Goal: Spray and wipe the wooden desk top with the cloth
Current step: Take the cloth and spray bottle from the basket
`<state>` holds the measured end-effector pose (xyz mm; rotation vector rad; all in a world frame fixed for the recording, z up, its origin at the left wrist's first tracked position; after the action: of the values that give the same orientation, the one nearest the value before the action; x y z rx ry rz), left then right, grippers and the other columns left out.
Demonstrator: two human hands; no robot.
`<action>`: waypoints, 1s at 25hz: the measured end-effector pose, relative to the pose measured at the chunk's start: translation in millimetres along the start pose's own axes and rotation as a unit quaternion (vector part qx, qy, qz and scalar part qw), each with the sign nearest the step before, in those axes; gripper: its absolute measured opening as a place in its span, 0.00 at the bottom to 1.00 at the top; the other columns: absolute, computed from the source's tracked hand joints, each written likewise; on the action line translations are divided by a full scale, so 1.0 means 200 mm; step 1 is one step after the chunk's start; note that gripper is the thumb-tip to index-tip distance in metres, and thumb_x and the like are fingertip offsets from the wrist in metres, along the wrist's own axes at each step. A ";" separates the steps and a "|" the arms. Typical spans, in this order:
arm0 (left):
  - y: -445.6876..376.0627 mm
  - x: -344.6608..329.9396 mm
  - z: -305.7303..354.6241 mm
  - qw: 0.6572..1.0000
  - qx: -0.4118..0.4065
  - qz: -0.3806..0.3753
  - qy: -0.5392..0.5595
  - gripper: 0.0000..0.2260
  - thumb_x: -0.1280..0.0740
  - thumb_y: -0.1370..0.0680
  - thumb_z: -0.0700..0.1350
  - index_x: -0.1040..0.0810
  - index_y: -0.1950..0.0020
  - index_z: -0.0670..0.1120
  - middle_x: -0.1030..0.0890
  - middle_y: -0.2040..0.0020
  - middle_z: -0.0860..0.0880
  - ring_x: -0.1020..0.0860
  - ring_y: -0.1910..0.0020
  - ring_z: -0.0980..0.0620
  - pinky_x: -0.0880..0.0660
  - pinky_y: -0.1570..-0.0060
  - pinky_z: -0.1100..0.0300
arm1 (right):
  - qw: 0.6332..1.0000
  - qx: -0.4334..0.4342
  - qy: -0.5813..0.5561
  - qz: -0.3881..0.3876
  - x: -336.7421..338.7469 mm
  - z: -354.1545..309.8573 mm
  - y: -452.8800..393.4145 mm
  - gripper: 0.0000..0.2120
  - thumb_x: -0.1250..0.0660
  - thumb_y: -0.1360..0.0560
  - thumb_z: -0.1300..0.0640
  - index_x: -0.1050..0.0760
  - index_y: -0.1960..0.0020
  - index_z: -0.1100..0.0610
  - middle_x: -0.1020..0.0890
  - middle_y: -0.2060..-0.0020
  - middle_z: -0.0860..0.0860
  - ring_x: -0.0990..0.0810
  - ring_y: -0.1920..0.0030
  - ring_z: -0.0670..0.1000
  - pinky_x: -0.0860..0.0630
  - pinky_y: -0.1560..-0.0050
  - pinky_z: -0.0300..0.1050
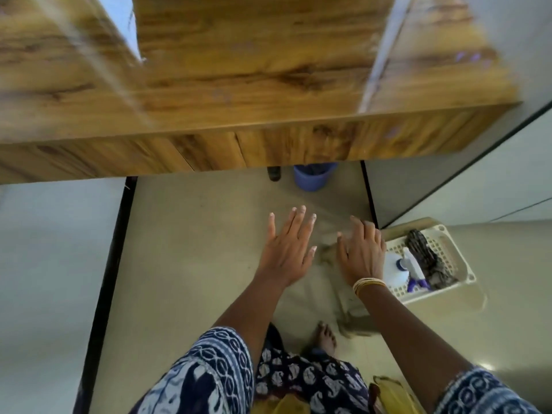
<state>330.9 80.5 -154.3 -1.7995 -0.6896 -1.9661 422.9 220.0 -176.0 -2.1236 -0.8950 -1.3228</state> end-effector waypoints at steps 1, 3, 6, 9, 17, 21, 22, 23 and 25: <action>0.02 -0.03 0.05 1.000 -0.005 -0.005 0.001 0.29 0.44 0.21 0.53 0.42 0.22 0.45 0.40 0.22 0.42 0.40 0.24 0.45 0.46 0.30 0.34 | 1.000 -0.009 -0.010 -0.019 -0.01 0.05 0.04 0.20 0.44 0.24 0.48 0.27 0.42 0.61 0.25 0.48 0.59 0.26 0.48 0.62 0.28 0.49 0.56; 0.04 -0.06 0.13 1.000 -0.012 -0.023 0.009 0.30 0.40 0.22 0.50 0.43 0.22 0.45 0.40 0.22 0.42 0.40 0.24 0.45 0.45 0.30 0.34 | 0.997 -0.039 -0.031 -0.065 -0.04 0.16 0.14 0.14 0.40 0.23 0.53 0.27 0.44 0.62 0.25 0.48 0.60 0.25 0.49 0.62 0.28 0.51 0.55; 0.05 -0.09 0.22 0.998 -0.025 -0.048 0.010 0.32 0.39 0.23 0.47 0.45 0.21 0.45 0.43 0.22 0.42 0.41 0.24 0.45 0.46 0.29 0.34 | 0.986 -0.120 -0.043 -0.106 -0.09 0.34 0.25 0.17 0.37 0.22 0.57 0.28 0.36 0.61 0.25 0.43 0.60 0.25 0.43 0.62 0.27 0.45 0.56; 0.01 -0.14 0.27 0.996 -0.034 -0.080 0.025 0.32 0.40 0.23 0.45 0.48 0.20 0.45 0.46 0.21 0.42 0.43 0.23 0.45 0.49 0.29 0.34 | 0.951 -0.269 -0.115 -0.104 -0.14 0.43 0.30 0.22 0.36 0.22 0.57 0.32 0.30 0.61 0.26 0.37 0.61 0.27 0.38 0.62 0.28 0.39 0.57; -0.13 -0.34 0.31 0.993 -0.020 -0.114 0.035 0.33 0.40 0.23 0.44 0.49 0.21 0.46 0.46 0.22 0.41 0.43 0.23 0.45 0.49 0.28 0.35 | 0.564 -0.613 -0.547 0.081 -0.42 0.66 0.16 0.48 0.23 0.32 0.50 0.50 0.22 0.48 0.32 0.31 0.47 0.25 0.38 0.52 0.26 0.36 0.51; -0.23 -0.37 0.33 0.986 0.068 -0.128 0.080 0.33 0.38 0.22 0.46 0.49 0.21 0.47 0.44 0.22 0.40 0.41 0.24 0.44 0.50 0.28 0.37 | 0.605 -0.625 -0.486 0.085 -0.39 0.74 0.13 0.37 0.28 0.26 0.46 0.41 0.23 0.52 0.29 0.30 0.50 0.27 0.33 0.54 0.32 0.31 0.50; -0.24 -0.37 0.34 0.984 0.080 -0.134 0.085 0.32 0.38 0.22 0.46 0.49 0.21 0.47 0.44 0.23 0.40 0.40 0.25 0.43 0.50 0.28 0.37 | 0.638 -0.609 -0.463 0.088 -0.36 0.77 0.15 0.33 0.30 0.25 0.45 0.37 0.25 0.54 0.28 0.30 0.51 0.28 0.32 0.55 0.33 0.30 0.48; -0.25 -0.36 0.35 0.982 0.085 -0.142 0.088 0.32 0.38 0.22 0.46 0.49 0.21 0.47 0.43 0.23 0.40 0.40 0.25 0.43 0.50 0.28 0.37 | 0.667 -0.591 -0.445 0.085 -0.32 0.80 0.18 0.30 0.31 0.24 0.45 0.34 0.26 0.54 0.27 0.31 0.51 0.28 0.32 0.55 0.34 0.30 0.47; -0.29 -0.34 0.38 0.981 0.080 -0.154 0.081 0.32 0.38 0.22 0.46 0.48 0.21 0.47 0.42 0.24 0.40 0.39 0.26 0.43 0.50 0.28 0.37 | 0.696 -0.554 -0.449 0.077 -0.22 0.85 0.21 0.26 0.31 0.23 0.48 0.31 0.29 0.54 0.25 0.34 0.52 0.27 0.35 0.55 0.34 0.31 0.51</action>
<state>364.5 169.0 -223.2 -1.4900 -1.0924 -2.1506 540.2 297.6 -290.1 -3.8528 -0.0319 -0.6344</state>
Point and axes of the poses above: each hand's wrist, its own y-axis away from the middle knuckle, its own x-axis out of the back of the hand, z = x × y, the point moved 4 cm from there along -y, towards the middle knuckle
